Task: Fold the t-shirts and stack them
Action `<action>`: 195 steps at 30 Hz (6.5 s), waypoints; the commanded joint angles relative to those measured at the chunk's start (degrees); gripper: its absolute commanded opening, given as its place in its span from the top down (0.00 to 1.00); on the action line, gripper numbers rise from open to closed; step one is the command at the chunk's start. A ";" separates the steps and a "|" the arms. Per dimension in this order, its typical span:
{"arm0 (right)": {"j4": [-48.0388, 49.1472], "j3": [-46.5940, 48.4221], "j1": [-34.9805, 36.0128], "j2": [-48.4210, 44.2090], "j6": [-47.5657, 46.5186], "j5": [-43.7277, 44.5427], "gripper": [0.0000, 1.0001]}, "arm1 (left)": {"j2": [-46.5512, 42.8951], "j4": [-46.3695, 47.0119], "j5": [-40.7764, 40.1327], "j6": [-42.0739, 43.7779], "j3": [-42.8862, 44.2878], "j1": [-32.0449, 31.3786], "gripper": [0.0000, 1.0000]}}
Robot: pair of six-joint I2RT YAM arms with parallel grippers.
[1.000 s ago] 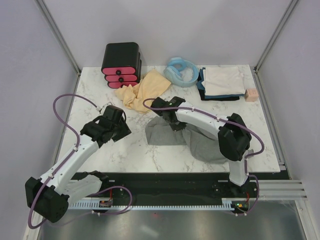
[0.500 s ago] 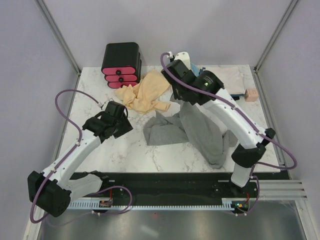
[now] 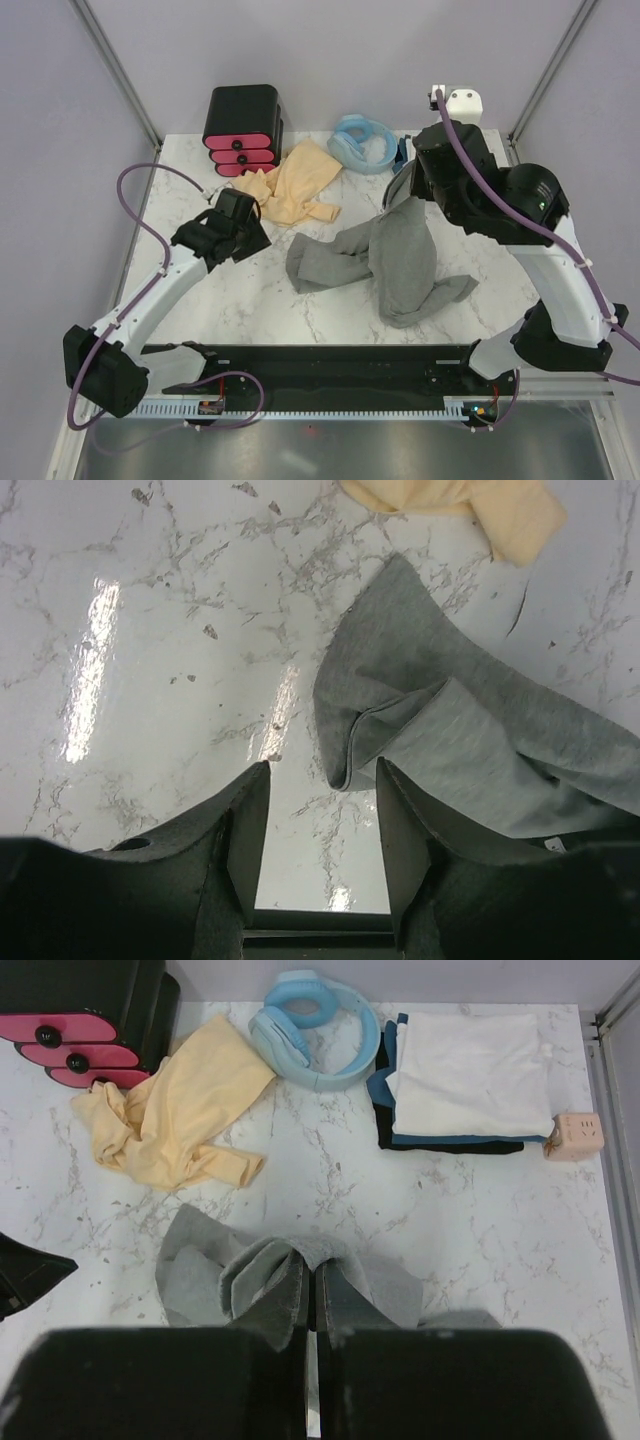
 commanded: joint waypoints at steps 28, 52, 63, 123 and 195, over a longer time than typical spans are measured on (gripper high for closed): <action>3.12 8.60 0.11 -11.16 -1.93 -17.65 1.00 | 34.12 2.26 9.68 7.91 25.06 0.27 0.44; 8.21 -9.84 0.11 -15.38 3.70 -18.35 1.00 | 41.33 1.73 21.19 18.28 22.96 -7.28 0.43; 9.44 -12.04 0.11 -14.50 3.70 -17.83 1.00 | 42.64 2.17 22.07 20.04 21.28 -10.19 0.44; 10.06 -15.65 -0.42 -19.16 4.31 -14.93 1.00 | 66.10 -5.21 12.14 23.56 37.19 -18.71 0.66; 15.86 -3.89 -15.01 -20.91 -13.17 4.15 1.00 | -1.82 -40.45 -32.42 17.67 74.36 8.88 0.98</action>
